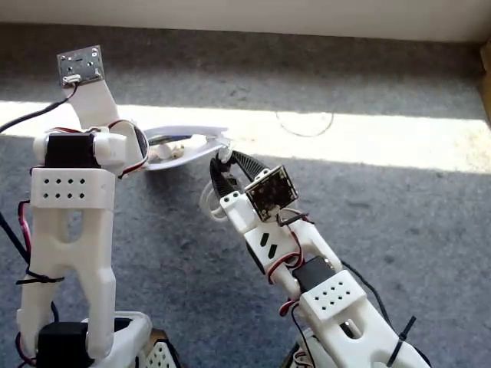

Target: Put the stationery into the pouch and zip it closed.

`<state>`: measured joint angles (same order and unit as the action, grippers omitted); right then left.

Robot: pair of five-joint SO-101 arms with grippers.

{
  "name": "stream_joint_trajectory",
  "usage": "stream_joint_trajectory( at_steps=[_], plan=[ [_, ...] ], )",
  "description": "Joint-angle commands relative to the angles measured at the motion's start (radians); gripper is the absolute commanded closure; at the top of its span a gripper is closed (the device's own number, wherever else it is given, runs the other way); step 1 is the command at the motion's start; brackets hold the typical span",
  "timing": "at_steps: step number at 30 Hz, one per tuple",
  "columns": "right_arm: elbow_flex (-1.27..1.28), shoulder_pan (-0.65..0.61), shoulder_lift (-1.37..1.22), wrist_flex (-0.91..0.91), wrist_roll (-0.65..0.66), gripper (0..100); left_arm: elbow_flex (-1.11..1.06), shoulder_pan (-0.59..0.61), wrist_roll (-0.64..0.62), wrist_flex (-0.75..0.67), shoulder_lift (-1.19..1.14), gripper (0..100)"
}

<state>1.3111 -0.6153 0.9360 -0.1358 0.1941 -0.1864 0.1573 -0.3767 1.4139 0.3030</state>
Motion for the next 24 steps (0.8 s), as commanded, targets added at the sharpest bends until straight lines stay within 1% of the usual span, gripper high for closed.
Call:
stream_joint_trajectory(
  at_steps=[1,4,6,7,9,11,14,18,21,24],
  plan=[
    [-0.047,0.002,0.007,-0.021,0.011,99.2,-0.015,-0.008,0.008,-0.009,-0.018,96],
    [-0.047,0.002,0.007,-0.016,0.018,99.3,-0.015,-0.010,0.008,-0.009,-0.018,96],
    [-0.054,0.004,0.007,0.053,0.020,99.3,-0.012,-0.010,0.009,-0.009,-0.018,96],
    [-0.054,0.004,0.007,0.117,0.021,99.3,-0.012,-0.010,0.009,-0.009,-0.018,96],
    [-0.077,0.004,0.008,0.257,0.074,99.3,-0.012,-0.010,0.009,-0.009,-0.018,96],
    [-0.143,-0.002,0.031,0.394,0.121,99.3,-0.013,-0.010,0.044,-0.009,-0.018,96],
    [-0.231,0.001,0.104,0.615,0.123,99.3,-0.016,-0.010,0.097,-0.009,-0.018,96],
    [-0.291,0.001,0.234,0.851,0.123,99.4,-0.016,-0.012,0.095,-0.009,-0.018,96],
    [-0.294,-0.002,0.334,0.923,0.123,99.4,-0.018,-0.030,0.098,-0.009,-0.018,96],
    [-0.228,0.001,0.418,0.960,0.123,99.4,-0.018,-0.054,0.101,-0.008,-0.018,96]
  ],
)
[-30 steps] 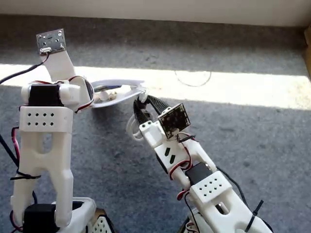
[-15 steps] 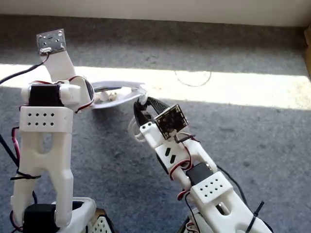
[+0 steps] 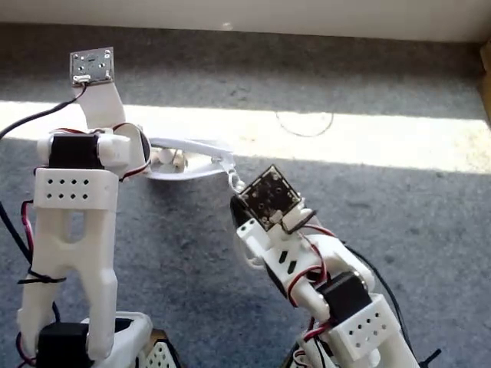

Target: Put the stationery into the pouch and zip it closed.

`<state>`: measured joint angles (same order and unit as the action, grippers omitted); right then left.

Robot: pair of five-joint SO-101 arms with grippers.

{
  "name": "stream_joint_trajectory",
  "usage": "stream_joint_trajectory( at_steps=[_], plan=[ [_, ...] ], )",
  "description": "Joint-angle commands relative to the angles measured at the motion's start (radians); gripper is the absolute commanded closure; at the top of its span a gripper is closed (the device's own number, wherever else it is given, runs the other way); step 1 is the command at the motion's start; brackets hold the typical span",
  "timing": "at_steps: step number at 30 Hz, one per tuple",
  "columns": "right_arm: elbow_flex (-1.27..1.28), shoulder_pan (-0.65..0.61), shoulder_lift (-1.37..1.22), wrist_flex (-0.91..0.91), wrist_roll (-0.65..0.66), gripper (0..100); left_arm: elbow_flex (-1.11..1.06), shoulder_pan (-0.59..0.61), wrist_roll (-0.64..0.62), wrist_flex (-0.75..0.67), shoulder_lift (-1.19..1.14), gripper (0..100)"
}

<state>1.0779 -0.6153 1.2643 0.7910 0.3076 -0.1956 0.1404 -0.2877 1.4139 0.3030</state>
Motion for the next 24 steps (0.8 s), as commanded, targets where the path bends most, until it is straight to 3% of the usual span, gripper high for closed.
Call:
stream_joint_trajectory(
  at_steps=[1,4,11,16,24],
  plan=[
    [0.038,0.001,0.117,0.033,0.009,99.4,-0.008,-0.042,0.012,-0.008,-0.018,96],
    [0.143,0.002,0.200,0.028,0.009,99.4,-0.008,-0.067,0.037,-0.008,-0.019,95],
    [0.300,0.002,0.409,0.028,0.014,99.4,-0.004,-0.099,0.061,-0.002,-0.019,75],
    [0.367,-0.002,0.510,0.028,0.017,99.4,0.013,-0.105,0.064,-0.009,-0.012,75],
    [0.435,-0.004,0.542,0.027,0.037,99.4,0.088,-0.214,0.066,-0.008,-0.012,75]
  ],
)
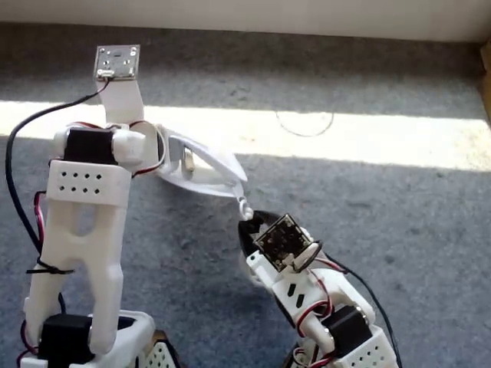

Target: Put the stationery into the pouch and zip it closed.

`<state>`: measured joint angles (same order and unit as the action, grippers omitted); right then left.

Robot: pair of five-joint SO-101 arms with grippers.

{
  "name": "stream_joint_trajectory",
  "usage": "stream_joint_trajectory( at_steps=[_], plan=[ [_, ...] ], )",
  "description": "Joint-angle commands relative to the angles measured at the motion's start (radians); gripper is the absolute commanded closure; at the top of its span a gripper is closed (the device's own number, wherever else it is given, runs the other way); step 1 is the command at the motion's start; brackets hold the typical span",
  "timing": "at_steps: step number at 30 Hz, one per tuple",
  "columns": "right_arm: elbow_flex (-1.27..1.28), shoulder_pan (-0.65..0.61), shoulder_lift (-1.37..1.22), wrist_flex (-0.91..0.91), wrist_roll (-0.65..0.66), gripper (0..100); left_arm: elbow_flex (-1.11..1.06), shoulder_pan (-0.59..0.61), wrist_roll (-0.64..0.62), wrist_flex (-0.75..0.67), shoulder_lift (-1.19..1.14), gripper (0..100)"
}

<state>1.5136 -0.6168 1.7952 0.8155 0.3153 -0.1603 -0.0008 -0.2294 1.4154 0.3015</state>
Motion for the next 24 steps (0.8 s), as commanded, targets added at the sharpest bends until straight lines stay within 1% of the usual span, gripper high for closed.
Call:
stream_joint_trajectory(
  at_steps=[1,5,8,14,17,21,24],
  plan=[
    [0.007,-0.008,0.012,0.002,0.048,99.4,0.062,-0.090,0.009,-0.011,-0.012,75],
    [0.047,-0.074,0.012,0.002,0.092,99.4,0.124,-0.143,0.025,-0.012,-0.018,75],
    [0.053,-0.097,0.012,0.002,0.092,99.4,0.151,-0.203,0.112,-0.012,-0.018,75],
    [0.053,-0.099,0.012,0.002,0.092,99.4,0.154,-0.314,0.186,-0.012,-0.016,75],
    [0.053,-0.099,0.012,0.002,0.092,99.4,0.154,-0.369,0.255,-0.031,-0.010,75],
    [0.053,-0.099,0.012,0.002,0.092,99.4,0.156,-0.414,0.342,-0.064,-0.013,75],
    [0.053,-0.099,0.012,0.002,0.092,99.4,0.156,-0.433,0.365,-0.084,-0.010,75]
  ],
)
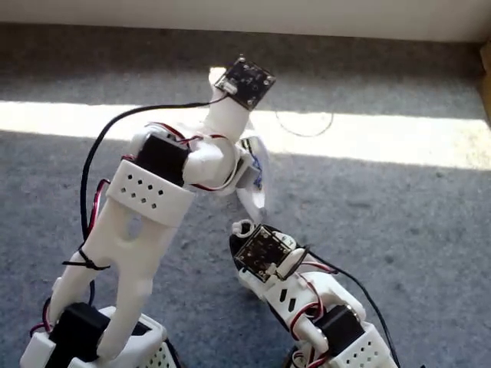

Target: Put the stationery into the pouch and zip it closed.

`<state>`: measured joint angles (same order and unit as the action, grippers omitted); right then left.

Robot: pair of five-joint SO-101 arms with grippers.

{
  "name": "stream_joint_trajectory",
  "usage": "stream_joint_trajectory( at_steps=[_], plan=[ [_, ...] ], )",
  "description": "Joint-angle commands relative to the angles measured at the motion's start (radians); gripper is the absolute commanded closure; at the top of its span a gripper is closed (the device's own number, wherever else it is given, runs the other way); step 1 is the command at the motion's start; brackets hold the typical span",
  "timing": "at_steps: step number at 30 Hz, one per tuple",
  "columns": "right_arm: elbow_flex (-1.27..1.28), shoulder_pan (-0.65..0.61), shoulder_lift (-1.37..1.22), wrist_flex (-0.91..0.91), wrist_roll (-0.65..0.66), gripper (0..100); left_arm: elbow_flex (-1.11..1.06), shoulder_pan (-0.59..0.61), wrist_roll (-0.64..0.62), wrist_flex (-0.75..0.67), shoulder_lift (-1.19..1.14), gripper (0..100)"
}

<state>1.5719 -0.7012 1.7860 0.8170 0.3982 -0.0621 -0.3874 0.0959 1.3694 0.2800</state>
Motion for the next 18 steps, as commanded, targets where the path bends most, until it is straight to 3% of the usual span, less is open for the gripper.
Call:
stream_joint_trajectory(
  at_steps=[1,13,18],
  plan=[
    [-0.005,-0.015,0.021,0.001,0.009,99.4,0.065,-0.053,0.038,-0.040,0.013,75],
    [-0.005,-0.015,0.021,-0.001,0.009,99.4,0.225,-0.101,0.032,-0.034,0.013,75],
    [-0.004,-0.010,0.021,-0.024,0.009,99.4,0.360,-0.108,0.031,0.057,0.013,75]
  ],
)
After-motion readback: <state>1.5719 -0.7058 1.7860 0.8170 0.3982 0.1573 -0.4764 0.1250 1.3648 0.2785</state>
